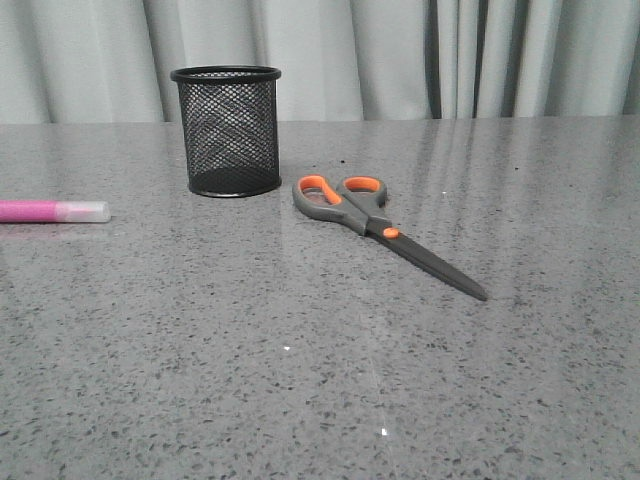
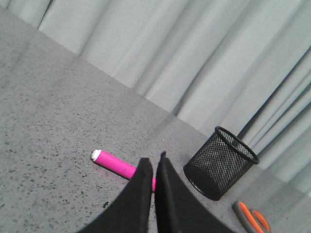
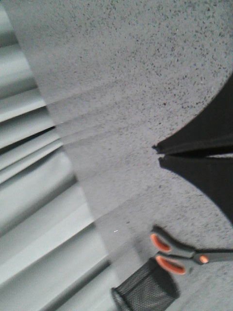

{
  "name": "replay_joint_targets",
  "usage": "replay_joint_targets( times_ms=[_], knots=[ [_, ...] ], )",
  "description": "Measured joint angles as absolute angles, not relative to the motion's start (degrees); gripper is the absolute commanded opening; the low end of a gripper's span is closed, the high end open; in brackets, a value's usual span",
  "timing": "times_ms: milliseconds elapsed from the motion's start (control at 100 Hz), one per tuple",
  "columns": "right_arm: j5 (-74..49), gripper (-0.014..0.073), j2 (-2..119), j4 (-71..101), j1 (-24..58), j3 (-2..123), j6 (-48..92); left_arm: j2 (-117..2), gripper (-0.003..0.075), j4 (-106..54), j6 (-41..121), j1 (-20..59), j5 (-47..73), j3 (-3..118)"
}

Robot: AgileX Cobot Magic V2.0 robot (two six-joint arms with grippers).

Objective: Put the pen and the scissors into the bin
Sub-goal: 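Lower the left gripper over the pink highlighter and grasp it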

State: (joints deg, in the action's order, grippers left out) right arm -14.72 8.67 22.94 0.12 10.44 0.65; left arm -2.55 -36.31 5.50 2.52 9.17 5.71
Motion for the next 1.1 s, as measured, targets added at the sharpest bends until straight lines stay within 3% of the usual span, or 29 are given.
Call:
replay_joint_targets(
  times_ms=[230,420,530,650,760,870,1099],
  knots=[
    [-26.1,-0.0069,29.1,18.7,0.1,26.4,5.9,-18.2,-0.0019,-19.4,5.7,2.5,21.9,21.6],
    [-34.3,-0.0066,41.8,18.3,0.1,36.8,9.0,-30.3,-0.0018,-14.6,5.9,2.5,30.8,31.9],
    [-37.5,0.0015,46.5,18.6,0.3,40.6,11.6,-35.1,-0.0013,-14.5,7.8,2.5,33.1,34.9],
    [-39.4,0.0233,49.5,19.7,2.0,43.1,13.9,-38.3,0.0085,-15.6,10.7,2.5,33.5,36.4],
    [-39.9,0.0407,51.0,20.0,3.5,44.3,14.8,-40.3,0.0262,-16.8,12.6,2.5,33.4,36.7],
    [-39.9,0.0412,51.4,20.2,3.7,44.7,15.0,-42.0,0.0398,-17.3,13.1,2.5,33.0,36.9],
    [-39.9,0.0412,51.4,20.2,3.7,44.7,15.7,-47.6,0.0382,-21.4,22.7,2.5,34.2,38.6]
  ],
)
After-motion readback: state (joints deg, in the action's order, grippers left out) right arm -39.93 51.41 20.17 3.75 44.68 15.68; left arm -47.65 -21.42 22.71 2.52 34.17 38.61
